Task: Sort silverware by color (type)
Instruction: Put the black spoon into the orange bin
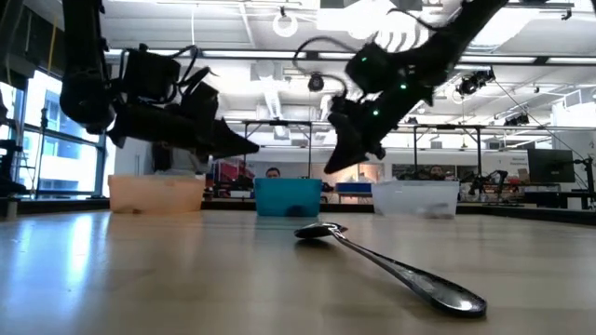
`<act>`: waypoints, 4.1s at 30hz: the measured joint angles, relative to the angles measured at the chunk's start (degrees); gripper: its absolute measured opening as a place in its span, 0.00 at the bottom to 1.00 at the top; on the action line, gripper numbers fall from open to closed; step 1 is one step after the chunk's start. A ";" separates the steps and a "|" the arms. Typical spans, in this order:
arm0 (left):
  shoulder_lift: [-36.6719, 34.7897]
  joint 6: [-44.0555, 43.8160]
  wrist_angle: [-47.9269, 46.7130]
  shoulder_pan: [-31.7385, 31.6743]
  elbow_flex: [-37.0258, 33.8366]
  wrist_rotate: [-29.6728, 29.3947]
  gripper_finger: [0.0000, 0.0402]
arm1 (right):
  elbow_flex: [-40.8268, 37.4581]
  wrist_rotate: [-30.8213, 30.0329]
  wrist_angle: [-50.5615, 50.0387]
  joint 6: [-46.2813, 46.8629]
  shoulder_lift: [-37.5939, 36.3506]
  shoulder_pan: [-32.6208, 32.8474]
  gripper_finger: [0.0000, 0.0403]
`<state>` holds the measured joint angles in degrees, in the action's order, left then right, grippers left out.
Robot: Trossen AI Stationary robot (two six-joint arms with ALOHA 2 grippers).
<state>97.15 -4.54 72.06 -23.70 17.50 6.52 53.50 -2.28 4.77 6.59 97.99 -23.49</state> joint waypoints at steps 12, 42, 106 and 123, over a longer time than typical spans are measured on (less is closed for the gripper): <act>-17.10 2.76 -28.20 0.39 4.63 1.34 0.00 | -16.61 -1.28 16.98 -0.57 -12.12 3.91 0.00; -1.93 16.76 -77.45 28.18 37.85 1.90 0.28 | -32.44 0.68 46.63 -10.20 -16.81 5.28 0.00; -4.57 -3.05 -101.48 22.06 39.78 -3.82 0.00 | -32.68 12.54 37.77 -11.54 -19.23 0.16 0.00; -30.31 -13.65 -114.92 -18.04 32.70 -11.16 0.00 | -32.68 12.52 36.40 -9.99 -19.18 0.16 0.00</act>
<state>66.84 -18.19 -42.86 -41.74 50.19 -4.64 20.82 10.24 41.17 -3.41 78.81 -23.33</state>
